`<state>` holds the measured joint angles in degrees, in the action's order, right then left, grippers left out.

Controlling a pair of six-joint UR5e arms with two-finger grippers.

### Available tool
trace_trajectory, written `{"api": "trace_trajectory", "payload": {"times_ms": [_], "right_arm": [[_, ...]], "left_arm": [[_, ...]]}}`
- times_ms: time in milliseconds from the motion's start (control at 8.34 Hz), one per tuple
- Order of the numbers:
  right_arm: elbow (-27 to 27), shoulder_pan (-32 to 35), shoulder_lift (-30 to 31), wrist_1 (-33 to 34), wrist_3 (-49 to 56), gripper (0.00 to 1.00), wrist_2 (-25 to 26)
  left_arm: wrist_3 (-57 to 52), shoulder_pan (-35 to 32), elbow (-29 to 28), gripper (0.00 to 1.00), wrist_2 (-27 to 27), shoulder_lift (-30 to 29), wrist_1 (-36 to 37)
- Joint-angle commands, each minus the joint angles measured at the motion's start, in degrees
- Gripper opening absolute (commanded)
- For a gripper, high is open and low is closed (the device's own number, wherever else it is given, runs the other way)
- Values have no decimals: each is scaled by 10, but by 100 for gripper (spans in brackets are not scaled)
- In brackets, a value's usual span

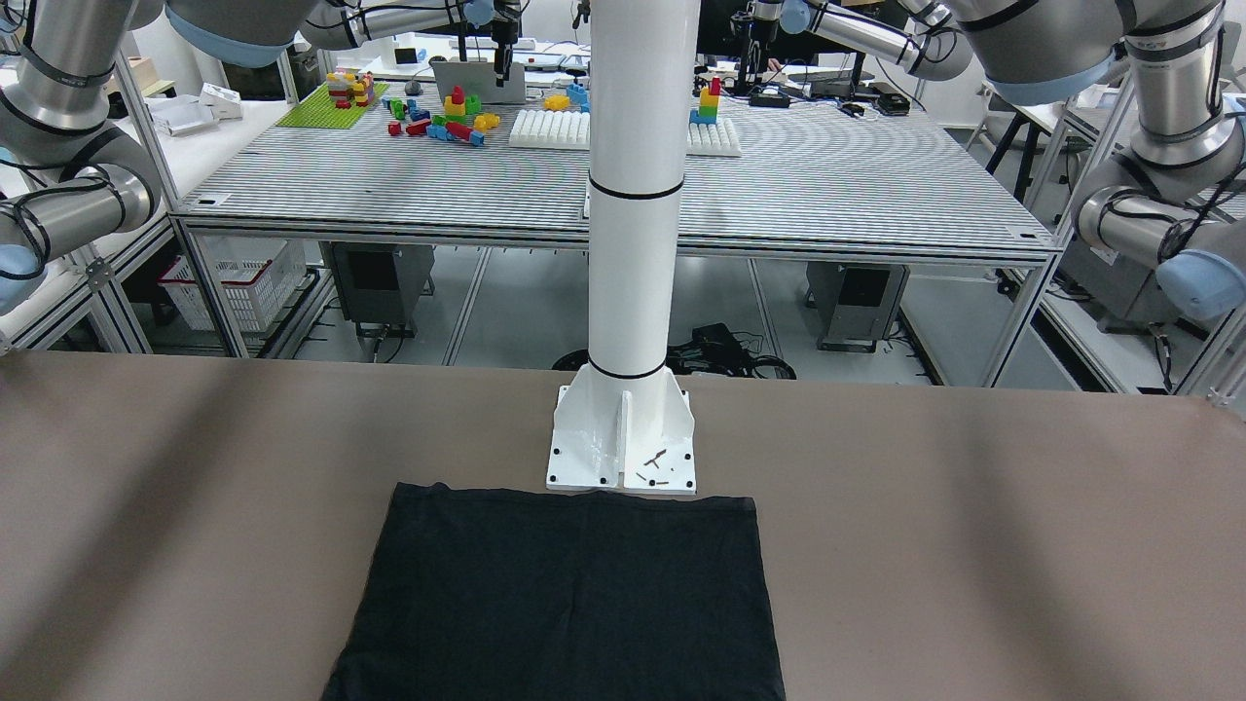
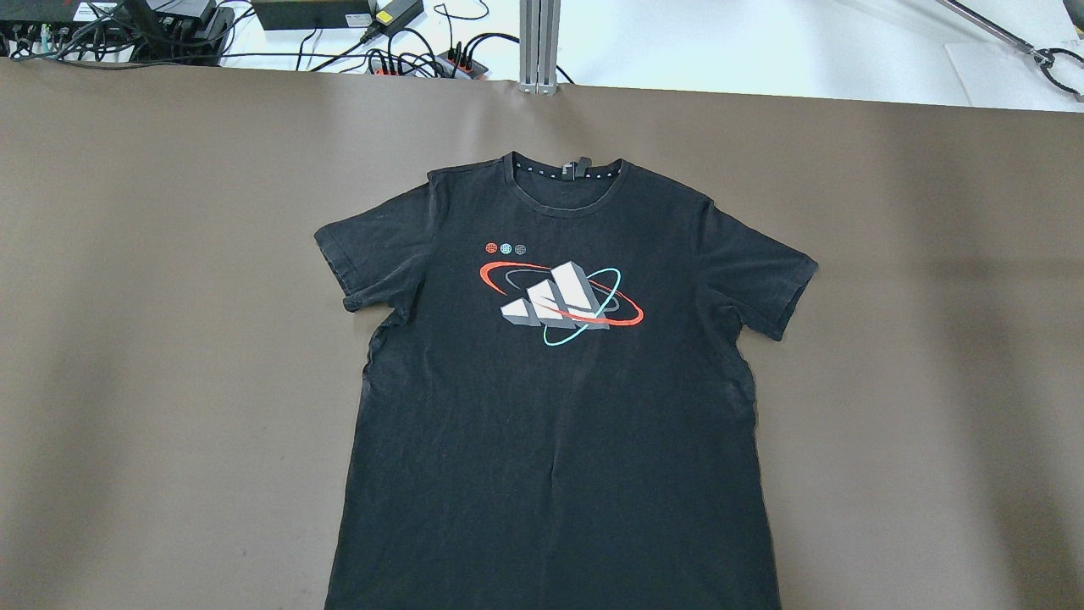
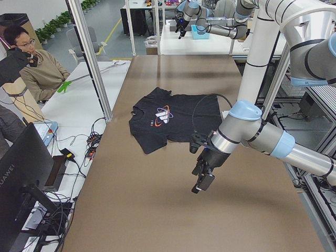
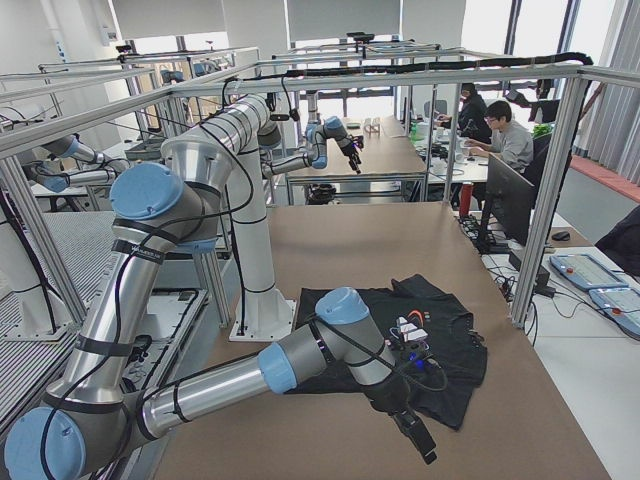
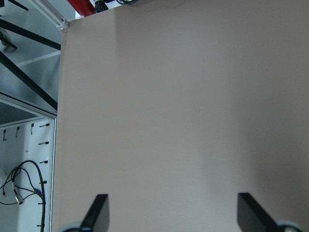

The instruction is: Fold clothes

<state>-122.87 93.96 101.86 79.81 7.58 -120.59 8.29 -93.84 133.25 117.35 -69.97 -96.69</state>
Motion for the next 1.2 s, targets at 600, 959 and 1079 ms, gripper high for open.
{"api": "trace_trajectory", "payload": {"times_ms": [600, 959, 1079], "right_arm": [[9, -110, -51, -14, -206, 95, -1], [128, -210, -195, -4, -315, 95, 2], [183, -240, -232, -9, -320, 95, 2]], "left_arm": [[25, 2, -33, 94, -5, -16, -21], [29, 3, -40, 94, -4, -16, -21], [31, 4, -42, 94, -4, -19, -20]]}}
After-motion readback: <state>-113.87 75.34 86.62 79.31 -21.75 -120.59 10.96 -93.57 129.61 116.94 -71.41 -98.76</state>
